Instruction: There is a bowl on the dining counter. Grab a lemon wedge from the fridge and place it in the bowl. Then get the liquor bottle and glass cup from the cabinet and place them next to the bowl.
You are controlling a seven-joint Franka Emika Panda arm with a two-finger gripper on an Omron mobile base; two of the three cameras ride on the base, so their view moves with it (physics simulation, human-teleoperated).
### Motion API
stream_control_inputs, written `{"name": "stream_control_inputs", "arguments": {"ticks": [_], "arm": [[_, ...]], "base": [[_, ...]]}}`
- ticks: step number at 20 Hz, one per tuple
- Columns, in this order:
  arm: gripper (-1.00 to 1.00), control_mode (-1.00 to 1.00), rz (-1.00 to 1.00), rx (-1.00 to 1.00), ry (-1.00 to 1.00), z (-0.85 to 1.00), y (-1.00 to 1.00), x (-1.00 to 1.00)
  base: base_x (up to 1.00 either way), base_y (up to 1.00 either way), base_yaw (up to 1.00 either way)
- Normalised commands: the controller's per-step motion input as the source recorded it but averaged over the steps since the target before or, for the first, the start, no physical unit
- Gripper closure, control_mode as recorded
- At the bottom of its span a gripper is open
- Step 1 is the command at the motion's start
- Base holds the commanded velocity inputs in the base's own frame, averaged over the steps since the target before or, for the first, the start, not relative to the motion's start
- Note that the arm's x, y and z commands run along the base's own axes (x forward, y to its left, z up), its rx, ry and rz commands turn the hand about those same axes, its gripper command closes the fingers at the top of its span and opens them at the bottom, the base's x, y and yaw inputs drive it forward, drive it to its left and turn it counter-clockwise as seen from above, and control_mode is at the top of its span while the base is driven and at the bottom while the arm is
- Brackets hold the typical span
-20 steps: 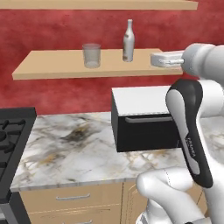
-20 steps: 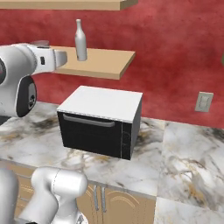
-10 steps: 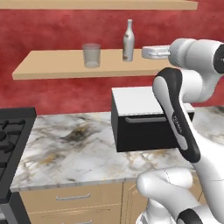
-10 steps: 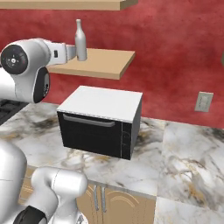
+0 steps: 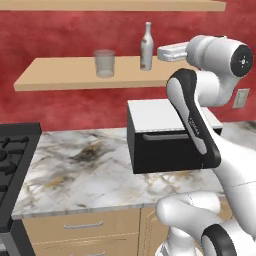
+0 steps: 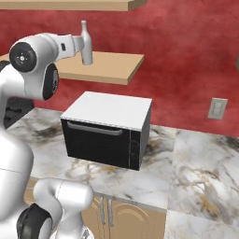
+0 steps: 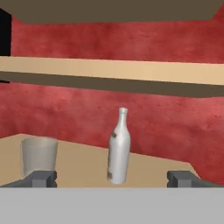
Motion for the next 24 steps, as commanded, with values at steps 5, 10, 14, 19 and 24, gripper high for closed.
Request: {"name": "stream_control_inputs", "arguments": {"ticks": [5, 10, 14, 19, 24], "arm": [[-1.0, -1.0, 0.0, -0.03, -0.02, 0.06, 0.0, 0.35], [-1.0, -1.0, 0.0, 0.01, 0.0, 0.0, -0.04, 0.44], [-1.0, -1.0, 0.0, 0.07, 0.0, 0.0, -0.12, 0.49], [-1.0, -1.0, 0.0, 0.05, 0.0, 0.06, -0.07, 0.44], [-1.0, -1.0, 0.0, 0.01, 0.0, 0.05, 0.01, 0.5]], "base": [[0.0, 0.0, 0.0], [0.0, 0.0, 0.0], [0.0, 0.0, 0.0], [0.0, 0.0, 0.0], [0.0, 0.0, 0.0]]}}
